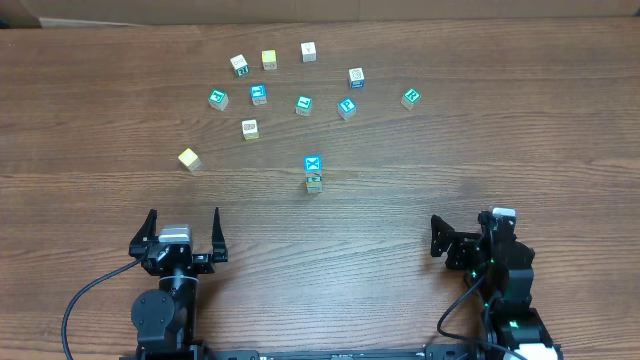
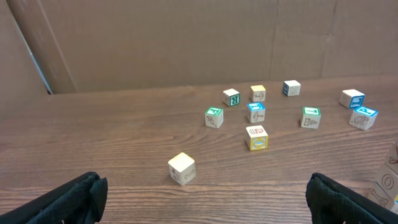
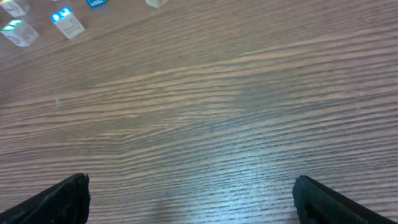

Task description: Form a tower

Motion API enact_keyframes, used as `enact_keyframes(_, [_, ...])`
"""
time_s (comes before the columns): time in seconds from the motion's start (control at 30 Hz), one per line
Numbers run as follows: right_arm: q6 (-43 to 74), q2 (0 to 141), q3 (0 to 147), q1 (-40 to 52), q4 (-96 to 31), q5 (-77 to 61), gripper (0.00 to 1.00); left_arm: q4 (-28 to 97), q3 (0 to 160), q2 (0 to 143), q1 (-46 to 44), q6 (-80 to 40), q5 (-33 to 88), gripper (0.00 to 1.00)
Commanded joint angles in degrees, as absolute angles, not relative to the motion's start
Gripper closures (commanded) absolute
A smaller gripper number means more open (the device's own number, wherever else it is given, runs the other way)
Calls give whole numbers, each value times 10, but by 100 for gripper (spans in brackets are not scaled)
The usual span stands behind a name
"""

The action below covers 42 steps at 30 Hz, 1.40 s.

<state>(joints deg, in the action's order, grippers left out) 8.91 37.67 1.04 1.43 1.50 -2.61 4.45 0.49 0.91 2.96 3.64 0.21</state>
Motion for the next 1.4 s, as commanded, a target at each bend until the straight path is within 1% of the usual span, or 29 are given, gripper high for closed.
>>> enact_keyframes(0.0, [85,331,4,10,-4,-31,0,45,3,3,26,51,-2,0])
enact_keyframes(0.13, [87,271,4,10,-48,-31,0,45,3,3,26,51,-2,1])
enact_keyframes(0.57, [89,82,4,19,-46,-25,0,45,3,3,26,52,-2,0])
enact_keyframes(0.7, [81,-3,4,19,-43,-13,0,45,3,3,26,52,-2,0])
enact_keyframes(1.03, [-16,1,4,28,-48,-17,0,45,3,3,26,51,-2,0])
enact_keyframes(1.27, [-15,1,4,73,-48,-16,0,45,3,3,26,52,-2,0])
enact_keyframes(1.37, [11,1,4,78,-46,-16,0,45,3,3,26,51,-2,0])
